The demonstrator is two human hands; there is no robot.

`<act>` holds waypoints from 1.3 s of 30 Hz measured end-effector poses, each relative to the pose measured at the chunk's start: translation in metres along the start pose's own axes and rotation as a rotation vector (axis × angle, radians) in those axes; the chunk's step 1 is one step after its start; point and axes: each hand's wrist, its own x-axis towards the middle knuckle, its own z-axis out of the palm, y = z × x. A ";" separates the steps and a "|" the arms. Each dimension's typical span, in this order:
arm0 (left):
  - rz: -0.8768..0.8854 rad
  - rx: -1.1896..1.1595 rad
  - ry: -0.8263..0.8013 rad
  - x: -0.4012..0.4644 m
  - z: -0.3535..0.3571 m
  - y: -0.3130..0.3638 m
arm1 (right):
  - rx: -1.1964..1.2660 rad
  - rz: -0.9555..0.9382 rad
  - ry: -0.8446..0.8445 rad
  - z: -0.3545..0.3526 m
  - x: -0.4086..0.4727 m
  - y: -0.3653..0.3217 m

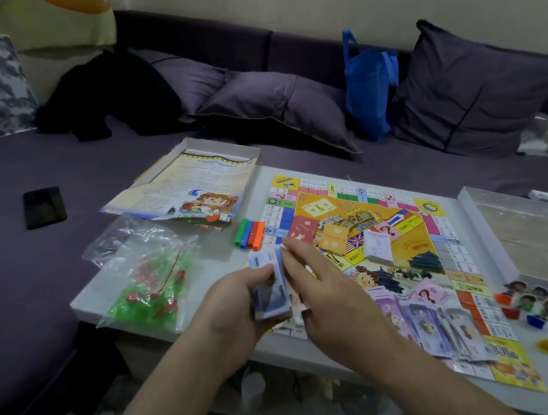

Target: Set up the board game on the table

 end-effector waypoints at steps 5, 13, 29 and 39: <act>0.076 0.150 0.042 0.009 0.011 -0.016 | 0.344 0.144 -0.131 -0.006 -0.013 0.002; 0.211 0.415 0.150 0.017 0.030 -0.029 | 0.830 0.442 -0.220 -0.020 -0.019 0.002; 0.057 0.463 0.136 0.009 0.037 -0.033 | 0.512 0.354 -0.322 -0.019 -0.016 0.009; -0.038 0.530 0.099 0.000 0.033 -0.034 | 0.344 0.257 -0.358 -0.013 -0.011 0.007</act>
